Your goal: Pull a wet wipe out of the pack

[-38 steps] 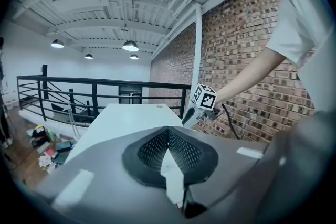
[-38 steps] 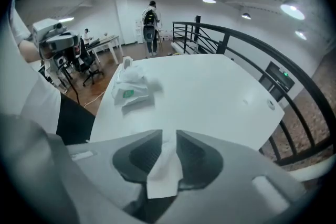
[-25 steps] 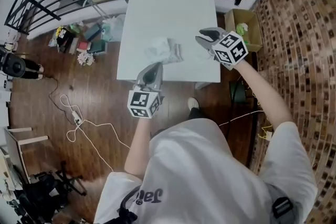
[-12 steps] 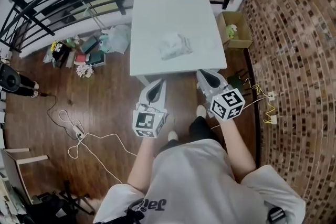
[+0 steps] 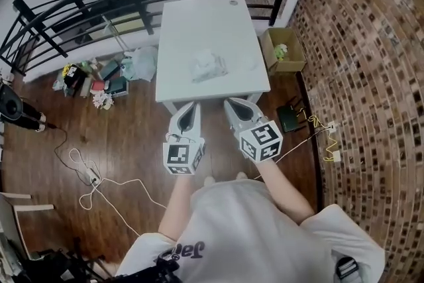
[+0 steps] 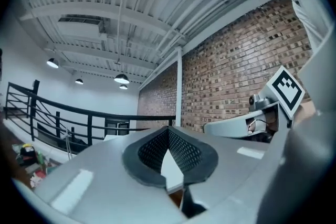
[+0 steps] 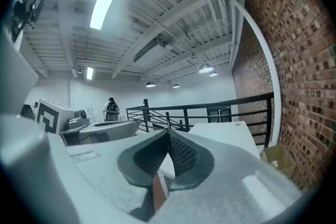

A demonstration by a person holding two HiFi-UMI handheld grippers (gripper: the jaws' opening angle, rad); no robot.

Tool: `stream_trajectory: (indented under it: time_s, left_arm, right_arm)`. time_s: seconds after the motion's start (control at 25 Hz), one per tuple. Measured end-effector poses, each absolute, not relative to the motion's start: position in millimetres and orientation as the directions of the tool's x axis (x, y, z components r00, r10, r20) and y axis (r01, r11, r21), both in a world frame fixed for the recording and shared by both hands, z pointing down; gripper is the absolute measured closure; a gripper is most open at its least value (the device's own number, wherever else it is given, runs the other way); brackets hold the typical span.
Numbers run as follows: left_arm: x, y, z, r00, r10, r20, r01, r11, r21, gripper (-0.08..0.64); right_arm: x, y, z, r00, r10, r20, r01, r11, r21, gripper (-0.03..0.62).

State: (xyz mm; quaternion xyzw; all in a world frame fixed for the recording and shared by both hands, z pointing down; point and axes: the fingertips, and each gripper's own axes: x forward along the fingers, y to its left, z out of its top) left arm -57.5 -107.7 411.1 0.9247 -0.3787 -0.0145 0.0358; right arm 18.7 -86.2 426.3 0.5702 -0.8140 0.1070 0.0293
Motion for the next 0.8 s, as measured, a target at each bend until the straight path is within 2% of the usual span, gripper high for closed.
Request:
stream_trajectory:
  time_s: [0.12,0.24,0.48,0.8]
  left_arm:
    - [-34,-97,397,0.703,-0.711,-0.027,-0.71,-0.703,0.037,0.545]
    - [-24,-79,398,0.696,-0.715,-0.063,-0.717,-0.698,0.0,0.545]
    - [-29,-76,390,0.618,-0.785,-0.035,-0.785,-0.619,0.024,0.545]
    - [35,-57,393,0.65,-0.759,-0.023,-0.76,-0.65,-0.03,0.545]
  right_arm:
    - [35,-80,409,-0.343,-0.931,0.126,-0.939,0.335,-0.081,0.6]
    - [57,-72,412,-0.337,-0.934,0.117,-0.937,0.32,-0.142,0.6]
    - [77,-61,406,-0.348,-0.933,0.089,-0.933,0.336,-0.13,0.6]
    - [132,-38,410,-0.332,-0.94,0.073,-0.939,0.322,-0.123,0.6]
